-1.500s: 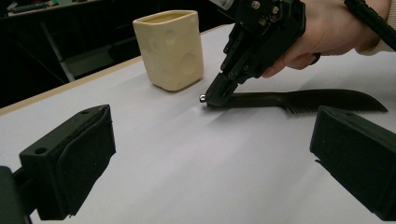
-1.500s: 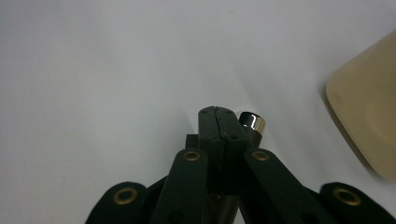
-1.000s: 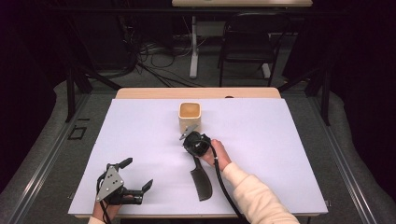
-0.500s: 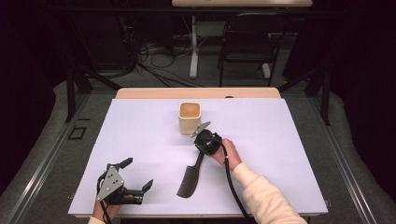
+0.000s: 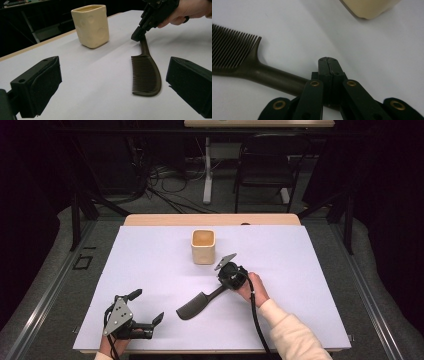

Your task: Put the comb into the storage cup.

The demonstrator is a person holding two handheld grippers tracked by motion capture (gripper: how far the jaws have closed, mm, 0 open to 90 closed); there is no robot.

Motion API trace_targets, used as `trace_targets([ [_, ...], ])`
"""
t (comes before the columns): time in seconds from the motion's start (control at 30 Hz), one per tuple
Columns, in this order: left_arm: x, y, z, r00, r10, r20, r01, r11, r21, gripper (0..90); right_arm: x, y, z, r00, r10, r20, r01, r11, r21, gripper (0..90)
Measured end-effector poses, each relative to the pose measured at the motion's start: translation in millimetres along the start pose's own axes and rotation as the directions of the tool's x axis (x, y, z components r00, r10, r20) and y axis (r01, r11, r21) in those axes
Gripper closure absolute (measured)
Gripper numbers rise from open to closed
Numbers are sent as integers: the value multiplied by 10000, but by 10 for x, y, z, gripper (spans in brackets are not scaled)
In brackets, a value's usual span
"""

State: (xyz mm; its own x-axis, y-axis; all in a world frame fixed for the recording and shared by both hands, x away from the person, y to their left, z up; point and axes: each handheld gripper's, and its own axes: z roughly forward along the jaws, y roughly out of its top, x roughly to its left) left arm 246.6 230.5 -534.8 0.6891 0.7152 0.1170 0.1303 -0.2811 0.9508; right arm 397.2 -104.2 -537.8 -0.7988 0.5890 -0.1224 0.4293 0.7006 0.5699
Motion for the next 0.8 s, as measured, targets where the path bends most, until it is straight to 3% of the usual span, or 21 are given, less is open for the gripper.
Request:
trace_targets([
  [0.43,-3,-1,5,10000,9,11,-9,10000,29,1,49,-247,-134,9999,114,-90,-114,9999,16,900],
  [0.8,-1,1,-3,10000,8,-2,-8,10000,30,1,147,-334,-173,9998,146,-134,-145,9999,82,900],
])
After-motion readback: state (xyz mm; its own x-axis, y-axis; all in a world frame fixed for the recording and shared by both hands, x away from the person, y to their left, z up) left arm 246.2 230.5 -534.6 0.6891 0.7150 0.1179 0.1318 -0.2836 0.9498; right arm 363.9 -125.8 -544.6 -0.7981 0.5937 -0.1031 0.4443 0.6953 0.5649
